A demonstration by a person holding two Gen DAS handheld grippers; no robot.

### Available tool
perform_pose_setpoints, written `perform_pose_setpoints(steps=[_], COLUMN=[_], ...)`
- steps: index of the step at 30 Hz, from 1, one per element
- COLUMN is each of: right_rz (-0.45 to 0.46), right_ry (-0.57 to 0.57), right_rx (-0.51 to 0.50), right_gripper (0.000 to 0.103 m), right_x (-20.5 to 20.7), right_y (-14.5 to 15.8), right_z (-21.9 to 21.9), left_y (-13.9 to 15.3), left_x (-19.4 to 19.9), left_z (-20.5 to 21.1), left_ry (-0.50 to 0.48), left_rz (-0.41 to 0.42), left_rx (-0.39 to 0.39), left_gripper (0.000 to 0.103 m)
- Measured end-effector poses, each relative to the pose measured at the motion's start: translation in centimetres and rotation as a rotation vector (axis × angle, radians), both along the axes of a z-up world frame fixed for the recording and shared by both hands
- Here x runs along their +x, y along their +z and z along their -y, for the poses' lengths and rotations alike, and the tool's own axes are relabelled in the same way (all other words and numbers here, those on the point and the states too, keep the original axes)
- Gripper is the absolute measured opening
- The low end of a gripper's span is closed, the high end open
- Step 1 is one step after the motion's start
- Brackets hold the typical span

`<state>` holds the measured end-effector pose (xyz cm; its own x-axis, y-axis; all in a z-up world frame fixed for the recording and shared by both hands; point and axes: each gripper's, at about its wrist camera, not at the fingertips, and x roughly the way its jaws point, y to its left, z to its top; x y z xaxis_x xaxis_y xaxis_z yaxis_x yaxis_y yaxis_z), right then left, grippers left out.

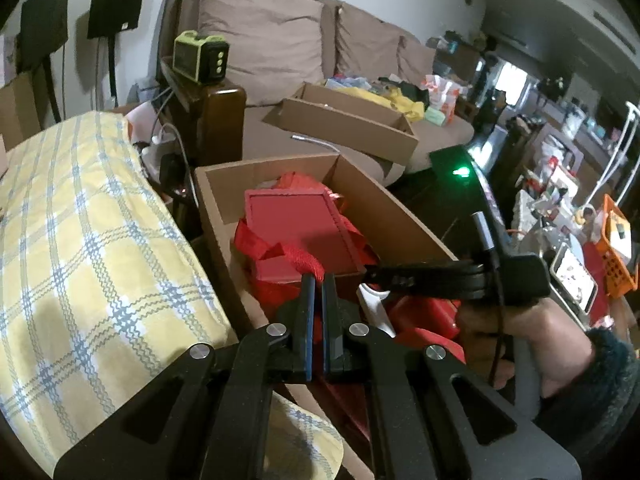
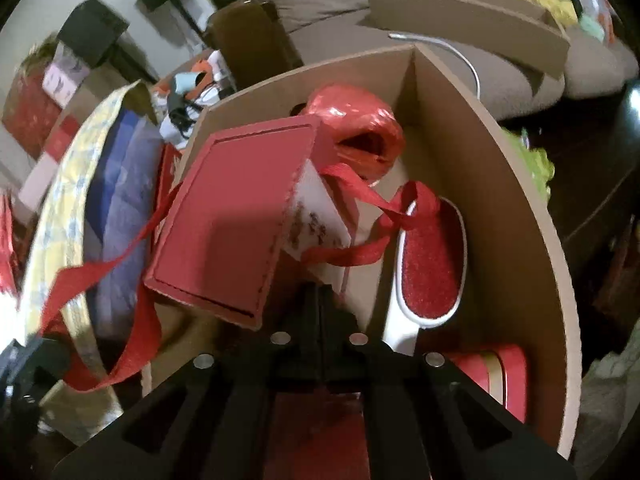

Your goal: Organize objects

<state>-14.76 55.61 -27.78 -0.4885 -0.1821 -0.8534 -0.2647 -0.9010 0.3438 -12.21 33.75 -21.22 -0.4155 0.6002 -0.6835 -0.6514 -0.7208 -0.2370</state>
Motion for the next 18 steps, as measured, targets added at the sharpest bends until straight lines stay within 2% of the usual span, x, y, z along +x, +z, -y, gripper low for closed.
perform_pose_setpoints(steps=[7,12,15,18], right_rz=[0.008,0.045,0.036,0.020], right_ry=[-0.076,-0.132,-0.147,-0.161], right_rx=[-0.015,-0.070,-0.093,-0.135], right_gripper=[0.005,0.005,0.005,0.005], right_x=[1.0,1.4,1.4,1.5], right_y=[0.8,-0.1,0.0,0.5], right_z=[-2.4,-3.4,-3.7,-4.0], left_y=[0.3,1.0,2.4,4.6], left_x=[-0.4,-1.0,-1.6,-2.9], left_z=[0.6,0.9,0.5,0.2], left_ry=[0.013,0.002,0.033,0.135], left_rz=[0.014,0.077,0.062,0.014], left_rx=[0.030,0.080,0.069,0.083], left_gripper=[0.001,0.001,0.001,0.001])
